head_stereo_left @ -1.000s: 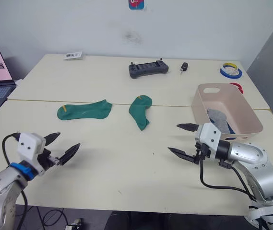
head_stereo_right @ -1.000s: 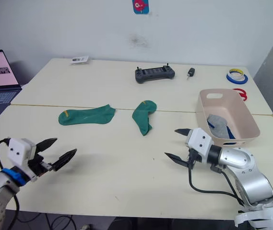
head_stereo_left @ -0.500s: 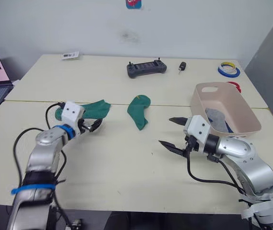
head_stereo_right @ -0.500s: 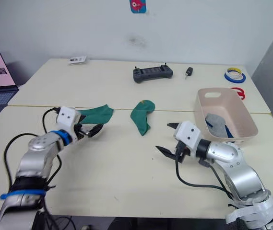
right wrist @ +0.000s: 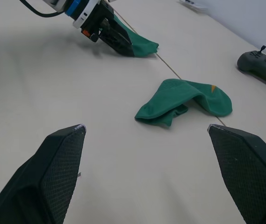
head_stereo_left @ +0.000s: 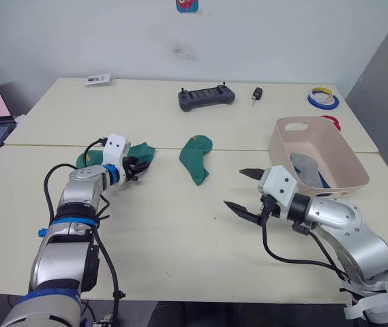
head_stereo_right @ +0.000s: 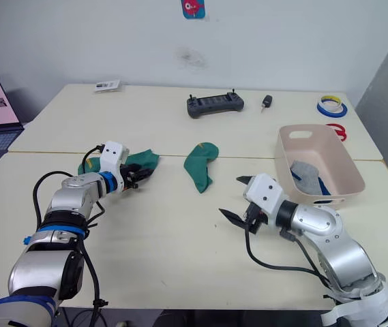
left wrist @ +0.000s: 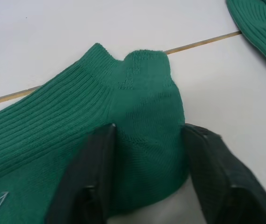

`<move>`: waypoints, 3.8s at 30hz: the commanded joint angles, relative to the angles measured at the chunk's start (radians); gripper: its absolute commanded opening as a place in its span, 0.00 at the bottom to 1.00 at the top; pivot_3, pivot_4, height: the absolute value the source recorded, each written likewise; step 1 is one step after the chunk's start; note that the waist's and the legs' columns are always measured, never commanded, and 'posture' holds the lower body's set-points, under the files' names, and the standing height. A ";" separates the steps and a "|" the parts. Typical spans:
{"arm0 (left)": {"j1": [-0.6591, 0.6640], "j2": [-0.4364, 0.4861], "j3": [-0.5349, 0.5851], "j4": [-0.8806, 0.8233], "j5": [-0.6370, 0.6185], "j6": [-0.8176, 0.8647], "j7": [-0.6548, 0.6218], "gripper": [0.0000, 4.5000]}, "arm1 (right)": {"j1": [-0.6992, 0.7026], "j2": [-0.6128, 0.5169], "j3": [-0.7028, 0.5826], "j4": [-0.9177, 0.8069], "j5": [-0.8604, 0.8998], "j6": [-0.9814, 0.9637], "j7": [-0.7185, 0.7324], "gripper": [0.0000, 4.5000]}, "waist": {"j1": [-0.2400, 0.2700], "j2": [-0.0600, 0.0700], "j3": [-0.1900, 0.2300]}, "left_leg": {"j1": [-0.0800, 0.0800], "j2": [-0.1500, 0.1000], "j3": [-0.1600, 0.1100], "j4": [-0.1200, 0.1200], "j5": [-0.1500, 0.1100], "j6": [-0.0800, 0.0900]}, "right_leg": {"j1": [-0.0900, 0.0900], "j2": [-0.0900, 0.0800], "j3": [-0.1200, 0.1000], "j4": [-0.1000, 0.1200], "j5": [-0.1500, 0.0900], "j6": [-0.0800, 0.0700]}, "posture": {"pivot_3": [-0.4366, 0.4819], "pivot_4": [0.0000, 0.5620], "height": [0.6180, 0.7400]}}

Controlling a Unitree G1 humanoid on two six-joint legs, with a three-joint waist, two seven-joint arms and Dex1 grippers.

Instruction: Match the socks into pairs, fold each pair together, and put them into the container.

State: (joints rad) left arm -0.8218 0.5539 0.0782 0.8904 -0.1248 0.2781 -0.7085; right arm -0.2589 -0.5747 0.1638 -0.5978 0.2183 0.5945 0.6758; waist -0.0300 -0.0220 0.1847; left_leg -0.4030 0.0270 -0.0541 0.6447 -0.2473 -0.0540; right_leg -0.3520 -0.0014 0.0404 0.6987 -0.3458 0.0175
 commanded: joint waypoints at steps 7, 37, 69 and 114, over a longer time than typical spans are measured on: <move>0.125 0.038 0.040 -0.214 -0.053 0.151 -0.046 0.01 | -0.013 -0.002 -0.008 -0.027 0.006 -0.018 -0.001 1.00 | 0.000 0.000 0.000 | 0.001 0.001 0.000 0.000 0.001 -0.001 | 0.000 0.000 0.001 0.000 0.000 0.000 | 0.48 0.27 1.00; 0.666 -0.250 0.073 -1.544 -0.587 0.977 0.291 0.23 | 0.050 -0.097 -0.024 -0.061 0.053 -0.017 0.056 1.00 | 0.000 -0.001 0.000 | 0.002 0.000 -0.002 0.000 0.000 0.000 | 0.003 -0.001 0.004 -0.001 0.000 0.000 | 0.48 0.27 1.00; 0.669 0.057 0.208 -1.093 -0.440 0.684 0.182 0.45 | 0.047 -0.071 0.024 -0.042 0.048 -0.020 0.065 1.00 | 0.003 -0.001 0.000 | 0.002 0.000 -0.003 -0.001 0.000 0.000 | 0.003 -0.001 0.003 -0.002 0.000 0.000 | 0.48 0.27 1.00; 1.112 0.016 0.210 -1.455 -0.521 0.539 0.182 0.00 | 0.163 -0.048 0.151 -0.028 0.054 0.127 0.024 0.01 | 0.003 -0.001 -0.001 | 0.002 0.000 -0.002 -0.002 0.000 0.000 | 0.003 -0.001 0.004 -0.003 0.000 0.000 | 0.48 0.27 1.00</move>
State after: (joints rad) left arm 0.3018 0.5647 0.3064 -0.5698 -0.6776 0.8581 -0.5318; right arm -0.1012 -0.6166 0.3047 -0.5895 0.2866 0.7452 0.7030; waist -0.0274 -0.0229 0.1842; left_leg -0.4010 0.0273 -0.0559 0.6423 -0.2477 -0.0537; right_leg -0.3492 -0.0029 0.0446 0.6957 -0.3462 0.0177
